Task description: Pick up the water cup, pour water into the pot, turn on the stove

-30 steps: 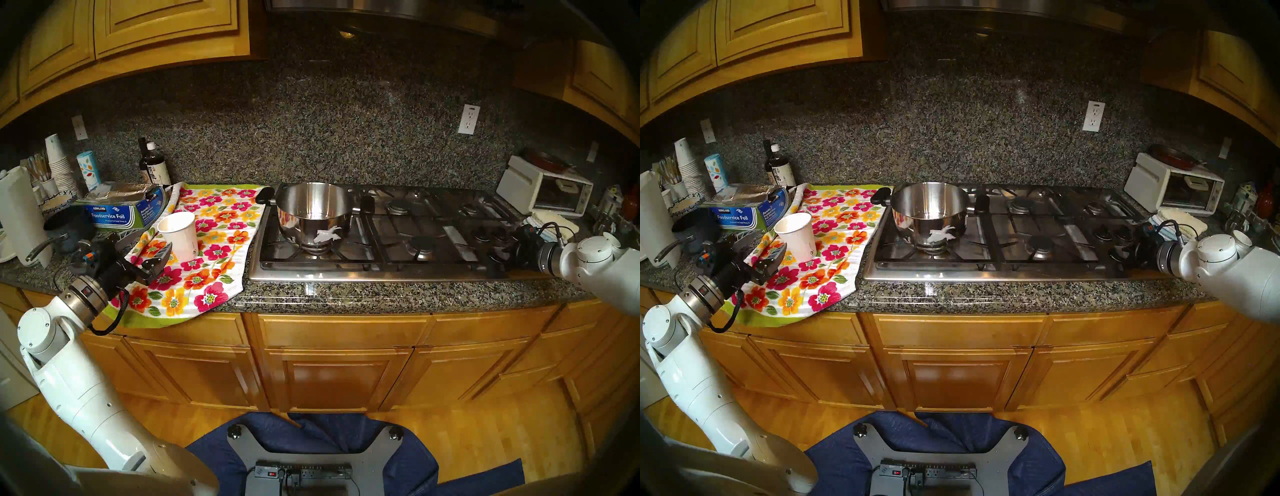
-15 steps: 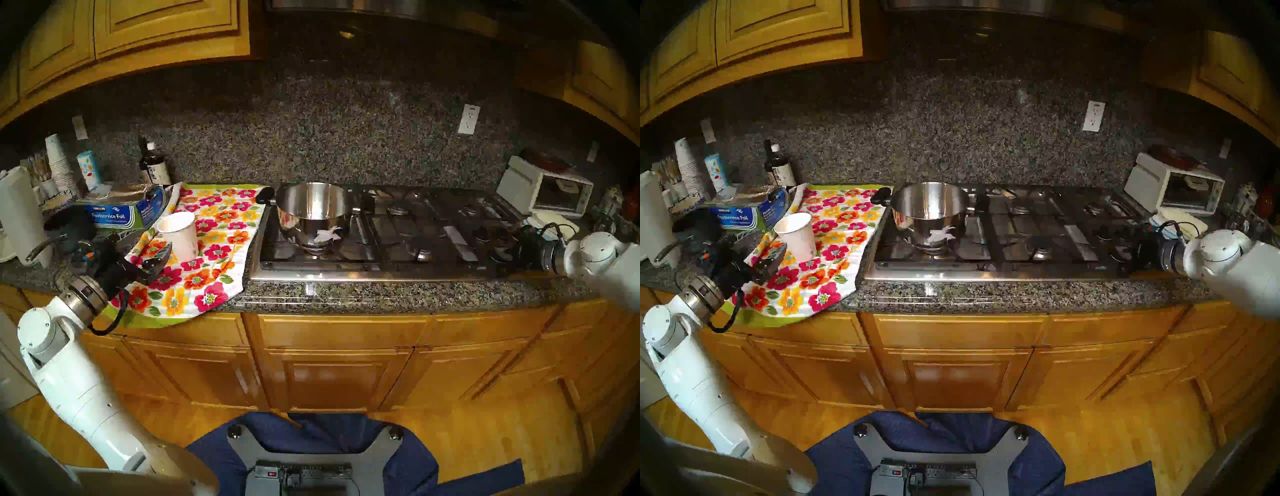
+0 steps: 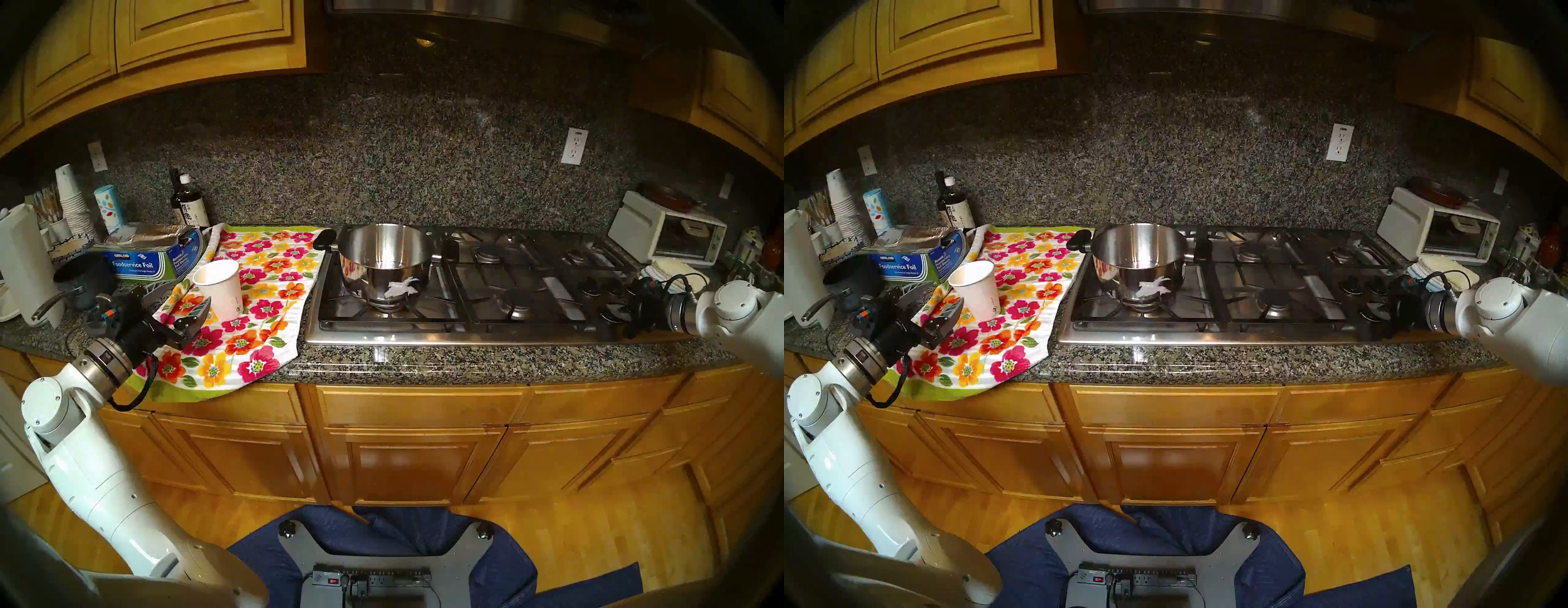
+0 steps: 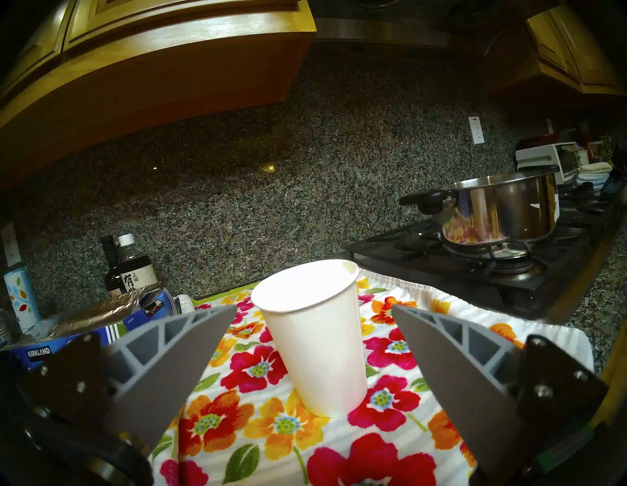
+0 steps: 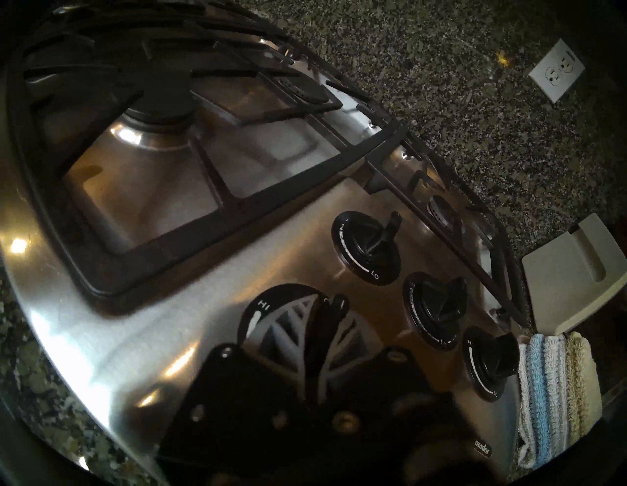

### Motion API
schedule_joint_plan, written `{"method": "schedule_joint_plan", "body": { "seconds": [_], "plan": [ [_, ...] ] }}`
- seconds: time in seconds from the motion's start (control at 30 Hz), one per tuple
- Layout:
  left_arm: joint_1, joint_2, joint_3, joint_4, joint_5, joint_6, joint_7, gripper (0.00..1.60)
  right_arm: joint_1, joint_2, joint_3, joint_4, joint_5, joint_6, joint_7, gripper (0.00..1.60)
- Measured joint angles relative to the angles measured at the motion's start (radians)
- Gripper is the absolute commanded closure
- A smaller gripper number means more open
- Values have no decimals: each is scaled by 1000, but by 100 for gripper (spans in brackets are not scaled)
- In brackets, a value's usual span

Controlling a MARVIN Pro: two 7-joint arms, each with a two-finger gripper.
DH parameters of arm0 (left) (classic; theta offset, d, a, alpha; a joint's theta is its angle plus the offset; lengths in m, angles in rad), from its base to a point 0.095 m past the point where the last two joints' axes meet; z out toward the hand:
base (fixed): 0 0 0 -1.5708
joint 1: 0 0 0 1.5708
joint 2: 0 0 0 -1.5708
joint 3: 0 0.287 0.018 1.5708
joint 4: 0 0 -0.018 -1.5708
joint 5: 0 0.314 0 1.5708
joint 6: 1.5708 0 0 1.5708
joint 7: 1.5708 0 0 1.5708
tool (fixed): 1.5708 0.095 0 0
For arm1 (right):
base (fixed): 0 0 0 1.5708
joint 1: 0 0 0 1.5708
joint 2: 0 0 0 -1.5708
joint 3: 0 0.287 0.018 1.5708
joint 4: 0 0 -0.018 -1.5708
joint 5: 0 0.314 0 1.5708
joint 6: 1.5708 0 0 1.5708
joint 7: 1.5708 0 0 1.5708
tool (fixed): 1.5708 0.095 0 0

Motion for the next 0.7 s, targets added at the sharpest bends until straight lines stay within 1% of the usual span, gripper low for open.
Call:
{"method": "schedule_joint_plan", "body": {
  "seconds": [0.23,0.7],
  "plan": [
    [0,0,0,0,0,0,0,0,3,-18,-10,27,-51,-42,26,160],
    [0,0,0,0,0,0,0,0,4,-44,-24,71,-125,-118,57,160]
  ]
}}
